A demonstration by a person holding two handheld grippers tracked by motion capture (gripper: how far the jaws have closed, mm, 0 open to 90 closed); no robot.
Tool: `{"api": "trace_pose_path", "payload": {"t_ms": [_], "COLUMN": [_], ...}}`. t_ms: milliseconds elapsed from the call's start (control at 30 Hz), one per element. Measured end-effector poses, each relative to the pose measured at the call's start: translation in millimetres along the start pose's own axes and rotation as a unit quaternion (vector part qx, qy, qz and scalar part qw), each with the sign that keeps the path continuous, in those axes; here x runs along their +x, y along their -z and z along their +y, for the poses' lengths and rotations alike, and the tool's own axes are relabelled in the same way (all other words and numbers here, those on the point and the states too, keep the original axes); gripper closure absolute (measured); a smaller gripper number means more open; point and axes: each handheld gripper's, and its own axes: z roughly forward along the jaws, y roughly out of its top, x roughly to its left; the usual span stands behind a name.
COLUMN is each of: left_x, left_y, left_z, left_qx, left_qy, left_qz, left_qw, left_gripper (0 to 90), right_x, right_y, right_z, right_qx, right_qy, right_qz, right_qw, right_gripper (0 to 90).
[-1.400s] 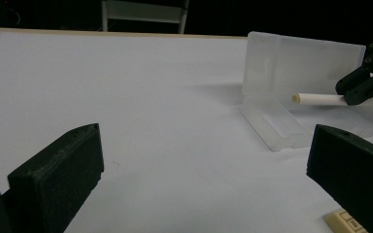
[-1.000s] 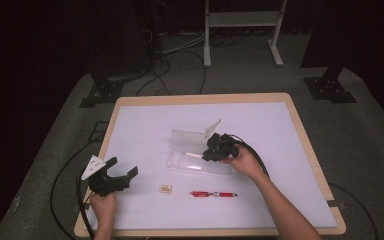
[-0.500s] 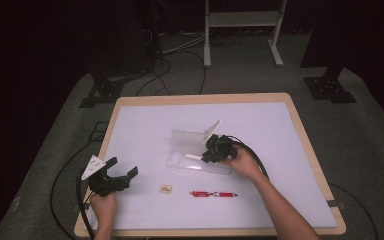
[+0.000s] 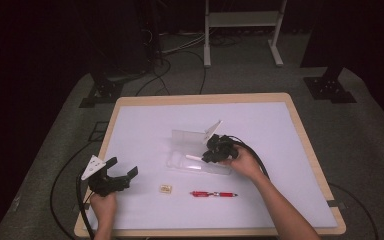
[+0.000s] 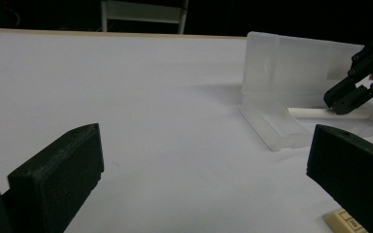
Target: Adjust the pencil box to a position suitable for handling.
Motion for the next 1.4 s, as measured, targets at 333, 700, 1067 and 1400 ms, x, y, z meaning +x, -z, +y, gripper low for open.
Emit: {"api": "trace_pose_path", "payload": {"t_ms": [333,700,1067,1400], "left_x": [-0.2,-0.6,-0.5,-0.8], "left_y": [-0.1,-0.3,-0.4,-0.3], "left_z": [0.0,0.0,0.0,0.0], "left_qx": [0.001,0.002,0.003,0.003], "left_qy": [0.0,0.0,0.0,-0.001], "left_qz": [0.0,0.001,0.001,0.001], "left_qw": [1.0,1.0,1.0,1.0], "left_gripper": [0.0,0.0,0.0,0.0], "right_x": [4.9,15.7,26.6,37.8], "right_y": [15.8,36.7,45.7,53.4], "right_z": [-4.1,-8.7,-16.1,-24.1], "right_qx": [-0.02,-0.041,-0.045,-0.056], "right_qy": [0.0,0.002,-0.005,-0.006], "right_qz": [0.002,0.007,0.011,0.014], "right_qw": [0.9998,0.9991,0.9989,0.9983], "right_gripper": [74.9,67.9,60.1,56.8]}}
